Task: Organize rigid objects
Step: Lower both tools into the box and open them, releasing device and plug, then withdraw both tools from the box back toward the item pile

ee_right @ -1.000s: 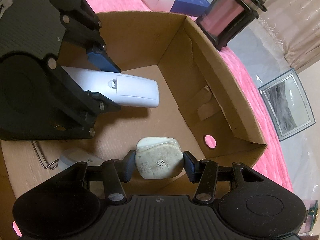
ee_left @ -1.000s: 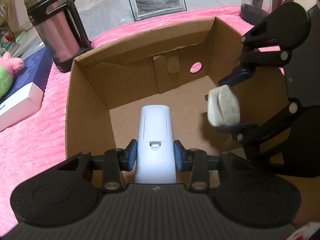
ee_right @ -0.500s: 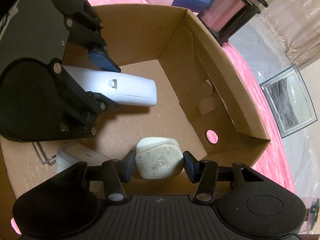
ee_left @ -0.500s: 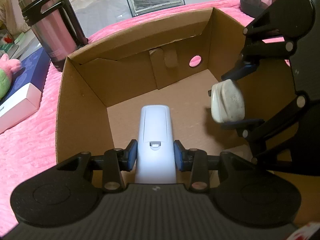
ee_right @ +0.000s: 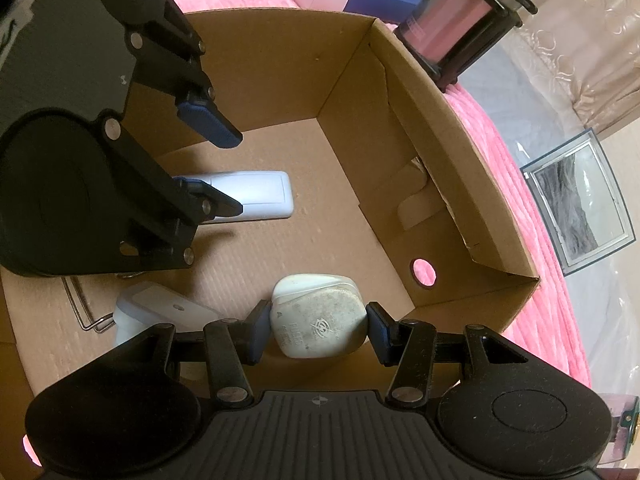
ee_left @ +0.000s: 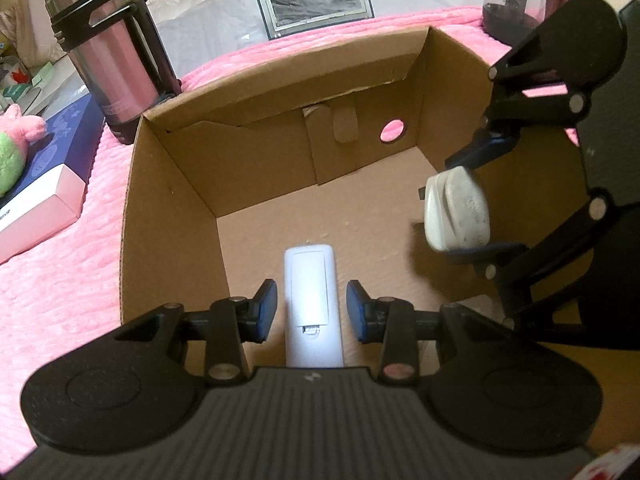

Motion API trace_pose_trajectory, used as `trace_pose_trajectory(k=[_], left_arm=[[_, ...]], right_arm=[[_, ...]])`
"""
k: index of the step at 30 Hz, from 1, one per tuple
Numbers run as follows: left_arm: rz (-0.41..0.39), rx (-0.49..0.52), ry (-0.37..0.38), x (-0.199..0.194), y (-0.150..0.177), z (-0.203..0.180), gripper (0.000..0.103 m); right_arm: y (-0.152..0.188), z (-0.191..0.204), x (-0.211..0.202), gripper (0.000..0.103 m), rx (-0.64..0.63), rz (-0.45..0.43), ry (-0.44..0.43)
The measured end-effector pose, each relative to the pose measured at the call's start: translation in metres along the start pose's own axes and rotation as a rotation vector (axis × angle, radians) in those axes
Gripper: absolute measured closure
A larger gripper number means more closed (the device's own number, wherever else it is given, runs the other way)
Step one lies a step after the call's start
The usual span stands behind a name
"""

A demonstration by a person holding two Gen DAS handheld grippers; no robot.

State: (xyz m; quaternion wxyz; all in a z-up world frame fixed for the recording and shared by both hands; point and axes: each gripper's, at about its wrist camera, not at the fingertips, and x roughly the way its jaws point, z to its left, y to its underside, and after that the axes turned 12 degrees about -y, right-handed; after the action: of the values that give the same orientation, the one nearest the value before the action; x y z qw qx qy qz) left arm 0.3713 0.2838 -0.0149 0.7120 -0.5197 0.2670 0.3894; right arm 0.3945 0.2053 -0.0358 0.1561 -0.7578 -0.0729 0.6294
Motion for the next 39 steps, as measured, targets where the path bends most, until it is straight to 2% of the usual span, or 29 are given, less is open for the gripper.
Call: trace_pose_trajectory(k=[10, 20, 31, 39], left_arm=[[-0.015, -0.002, 0.006, -0.005, -0.001, 0.000, 0.069], [-0.024, -0.027, 0.013, -0.005, 0.002, 0.002, 0.069], [-0.125, -0.068, 0.011, -0.045, 0.005, 0.006, 0.069], [-0.214, -0.130, -0.004, -0.100, 0.019, 0.008, 0.068]], right_arm=[[-0.001, 0.001, 0.004, 0.056, -0.017, 0.031, 0.004], [0.002, -0.003, -0.004, 0.056, -0.002, -0.011, 0.028], [0.014, 0.008, -0.055, 0.056, 0.013, -0.141, 0.046], [0.039, 0.038, -0.118, 0.056, 0.061, -0.295, 0.055]])
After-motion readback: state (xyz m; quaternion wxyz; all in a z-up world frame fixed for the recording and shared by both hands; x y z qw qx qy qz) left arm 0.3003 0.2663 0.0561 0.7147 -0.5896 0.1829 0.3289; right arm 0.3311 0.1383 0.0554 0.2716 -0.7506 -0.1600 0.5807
